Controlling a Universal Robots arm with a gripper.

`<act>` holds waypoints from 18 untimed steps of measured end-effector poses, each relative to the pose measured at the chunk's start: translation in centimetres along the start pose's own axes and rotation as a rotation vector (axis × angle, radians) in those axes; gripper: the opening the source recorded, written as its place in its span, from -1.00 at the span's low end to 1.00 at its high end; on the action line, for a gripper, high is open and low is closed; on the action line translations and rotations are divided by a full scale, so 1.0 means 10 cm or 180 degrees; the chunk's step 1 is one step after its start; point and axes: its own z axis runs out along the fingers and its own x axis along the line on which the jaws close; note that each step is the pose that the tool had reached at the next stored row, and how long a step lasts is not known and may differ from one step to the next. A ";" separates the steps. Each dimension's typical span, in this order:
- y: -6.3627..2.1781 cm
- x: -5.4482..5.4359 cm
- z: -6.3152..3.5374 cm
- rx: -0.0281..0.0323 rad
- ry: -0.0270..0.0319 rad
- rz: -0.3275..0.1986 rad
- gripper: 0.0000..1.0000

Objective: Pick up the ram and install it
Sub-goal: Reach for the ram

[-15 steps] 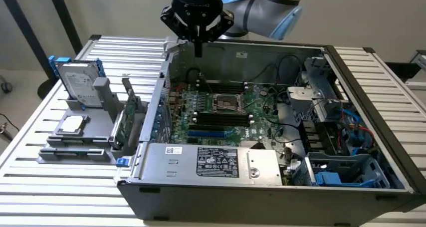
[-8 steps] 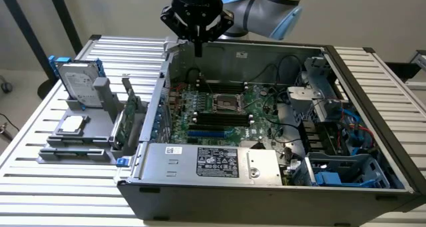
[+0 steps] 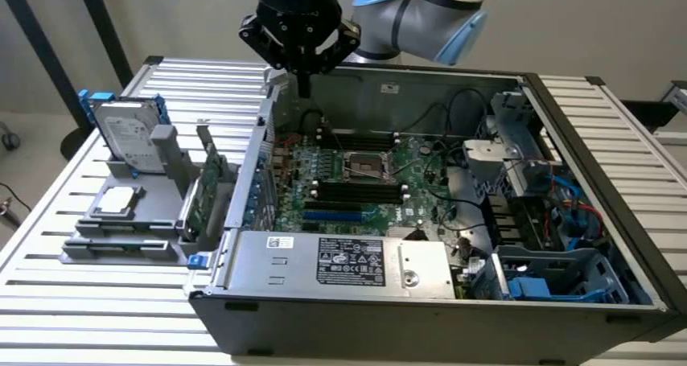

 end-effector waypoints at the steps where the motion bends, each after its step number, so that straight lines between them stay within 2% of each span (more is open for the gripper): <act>1: -0.025 0.04 -0.004 0.0000 0.0000 0.0000 -0.79; 11: -0.184 0.49 -0.019 0.0000 0.0000 0.0000 -0.79; 18: -0.281 0.80 0.009 0.0000 0.0000 0.0000 -0.79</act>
